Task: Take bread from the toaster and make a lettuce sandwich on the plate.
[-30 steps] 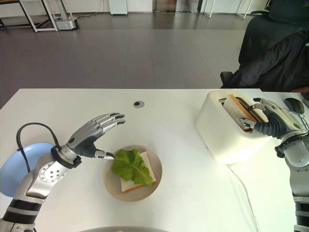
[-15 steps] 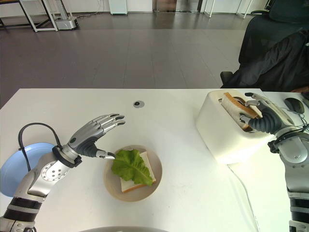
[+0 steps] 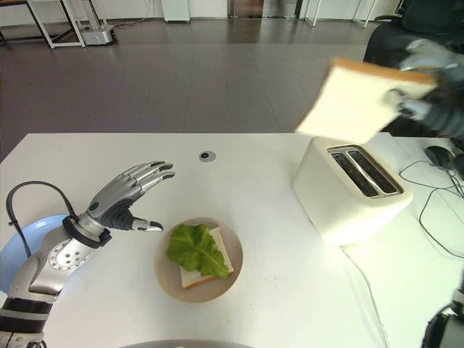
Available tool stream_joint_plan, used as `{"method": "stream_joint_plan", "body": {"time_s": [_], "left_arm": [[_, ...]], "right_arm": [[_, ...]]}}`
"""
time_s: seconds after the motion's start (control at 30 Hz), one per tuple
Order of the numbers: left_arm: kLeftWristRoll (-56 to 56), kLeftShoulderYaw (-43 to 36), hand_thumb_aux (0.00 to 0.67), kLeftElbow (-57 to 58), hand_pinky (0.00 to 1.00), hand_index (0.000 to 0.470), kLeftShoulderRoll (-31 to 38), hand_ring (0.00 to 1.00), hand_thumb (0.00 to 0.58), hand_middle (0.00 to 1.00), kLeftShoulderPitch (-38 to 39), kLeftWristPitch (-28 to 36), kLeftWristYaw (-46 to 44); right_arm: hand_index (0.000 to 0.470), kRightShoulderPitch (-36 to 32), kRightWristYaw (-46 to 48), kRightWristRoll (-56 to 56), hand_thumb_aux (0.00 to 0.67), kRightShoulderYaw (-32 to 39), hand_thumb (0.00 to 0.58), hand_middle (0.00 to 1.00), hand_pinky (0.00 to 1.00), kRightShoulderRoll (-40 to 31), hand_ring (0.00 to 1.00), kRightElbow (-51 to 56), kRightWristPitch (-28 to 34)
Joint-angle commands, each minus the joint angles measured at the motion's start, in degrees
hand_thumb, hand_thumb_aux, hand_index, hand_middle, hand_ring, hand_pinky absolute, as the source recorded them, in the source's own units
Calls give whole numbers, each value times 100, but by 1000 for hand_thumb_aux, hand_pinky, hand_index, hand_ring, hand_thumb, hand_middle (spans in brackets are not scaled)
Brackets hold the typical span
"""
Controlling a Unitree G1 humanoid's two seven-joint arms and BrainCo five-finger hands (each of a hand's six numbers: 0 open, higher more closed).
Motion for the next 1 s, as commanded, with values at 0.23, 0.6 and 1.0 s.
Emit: {"method": "stream_joint_plan", "body": {"time_s": [0.23,0.6,1.0], "left_arm": [[-583,914,0,-905,0,0,771,0,0,0,890,-872,-259],[-92,889,0,-2220,0,0,503,0,0,0,1160,-830,-693],[1371,-265,0,-1546,0,0,390,0,0,0,1000,-974,-1083]], "right_arm": [[470,-1409,2100,460,670,3080,580,0,0,1598,0,-46,1707],[470,-1060,2111,-837,670,4393,580,0,0,2228,0,548,2045],[470,-1166,2118,-1680,670,4678,580,0,0,2627,0,1307,1512]]}}
